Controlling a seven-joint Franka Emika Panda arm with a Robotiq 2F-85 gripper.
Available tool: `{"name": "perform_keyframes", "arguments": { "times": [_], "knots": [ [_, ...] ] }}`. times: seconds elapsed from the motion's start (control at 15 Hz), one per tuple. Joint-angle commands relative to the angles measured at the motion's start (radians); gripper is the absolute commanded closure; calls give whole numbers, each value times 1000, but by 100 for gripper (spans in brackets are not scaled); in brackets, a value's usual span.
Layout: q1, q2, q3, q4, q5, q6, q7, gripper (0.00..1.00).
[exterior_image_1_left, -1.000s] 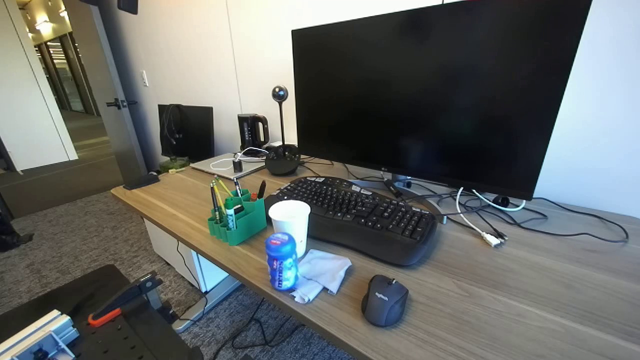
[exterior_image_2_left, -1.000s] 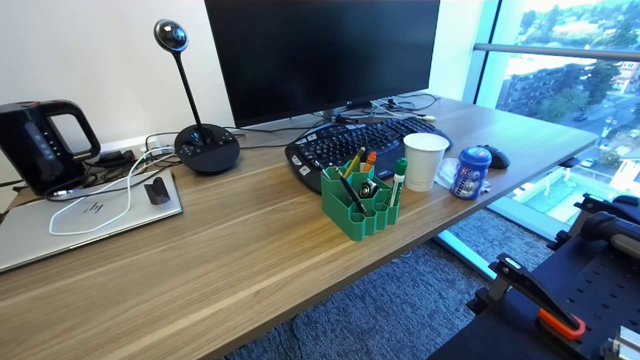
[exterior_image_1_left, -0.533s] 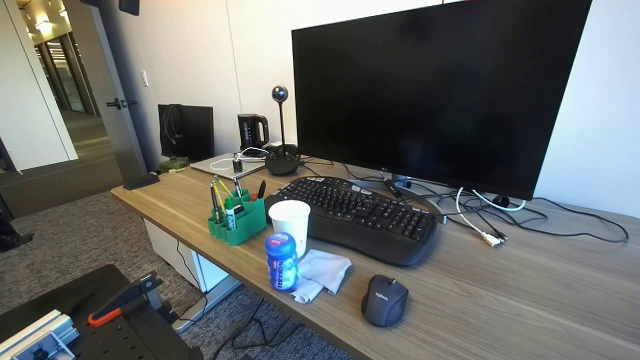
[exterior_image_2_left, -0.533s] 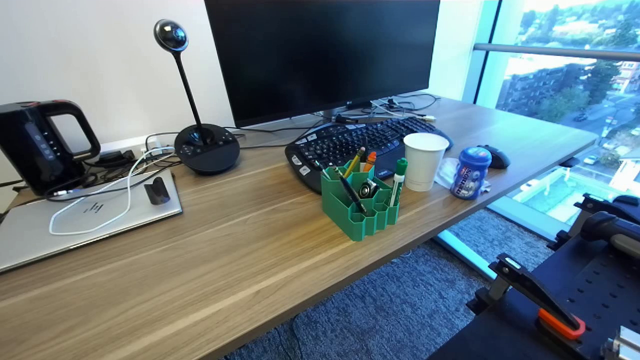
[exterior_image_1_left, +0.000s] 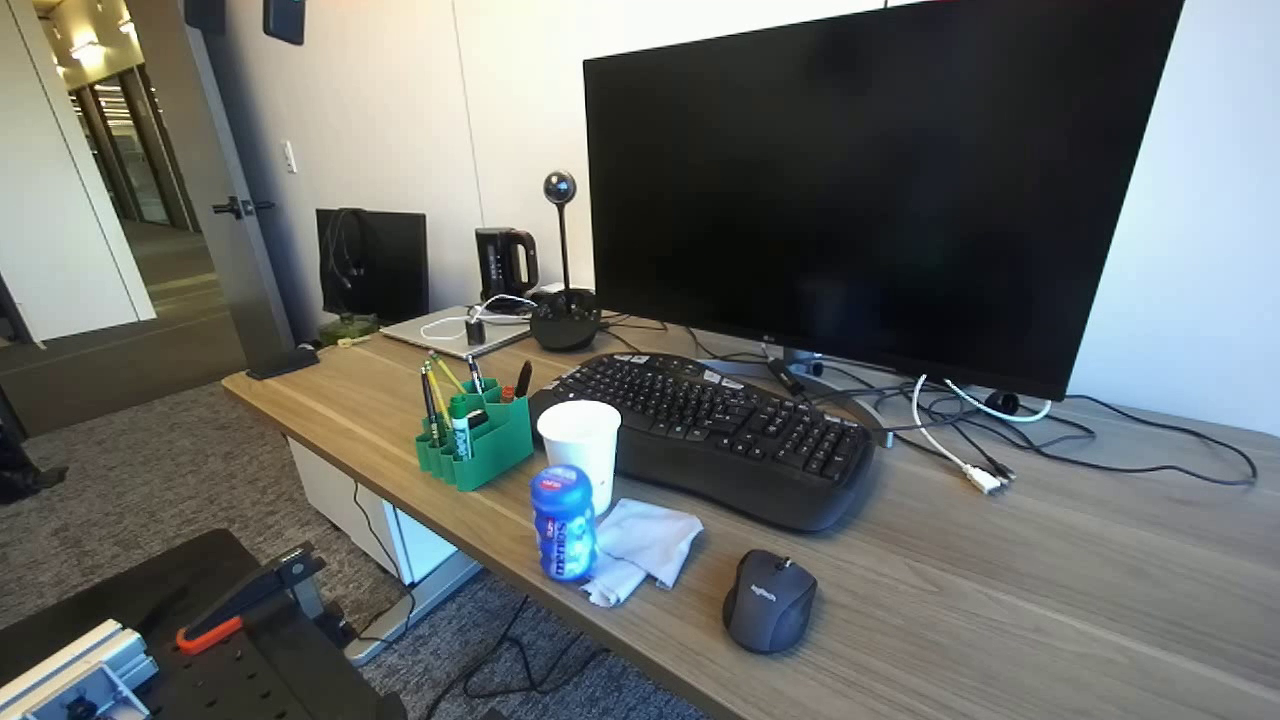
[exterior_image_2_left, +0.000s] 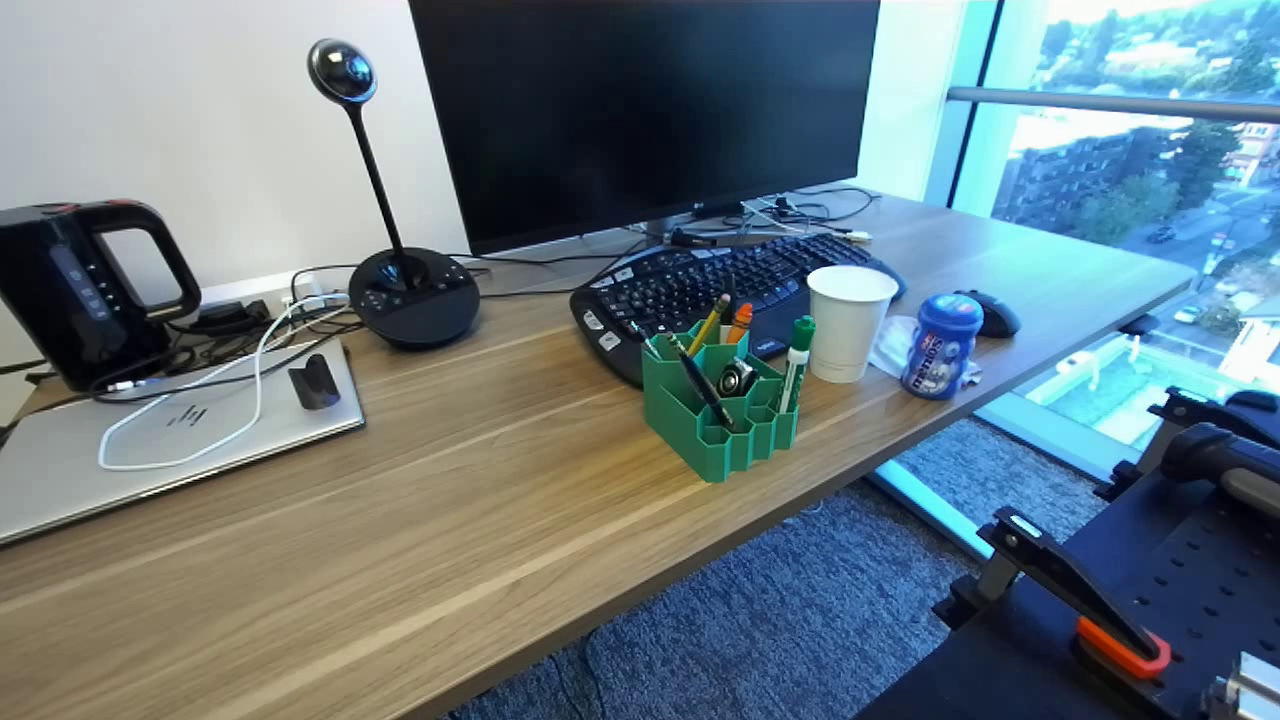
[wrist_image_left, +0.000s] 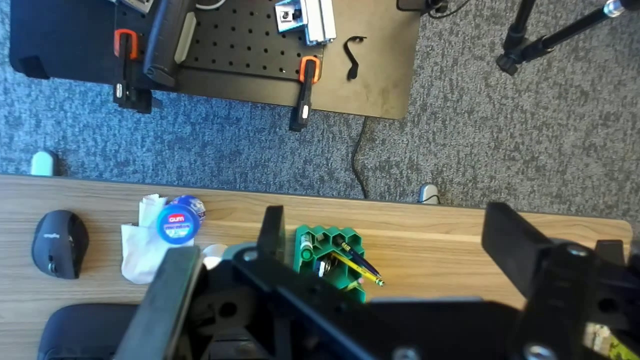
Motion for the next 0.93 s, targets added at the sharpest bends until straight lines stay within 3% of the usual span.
{"name": "perform_keyframes", "arguments": {
  "times": [0.0, 0.87],
  "knots": [
    [-24, -3, 7, -2, -40, 12, 1, 0],
    [-87, -20, -17, -34, -155, 38, -1, 0]
  ]
}}
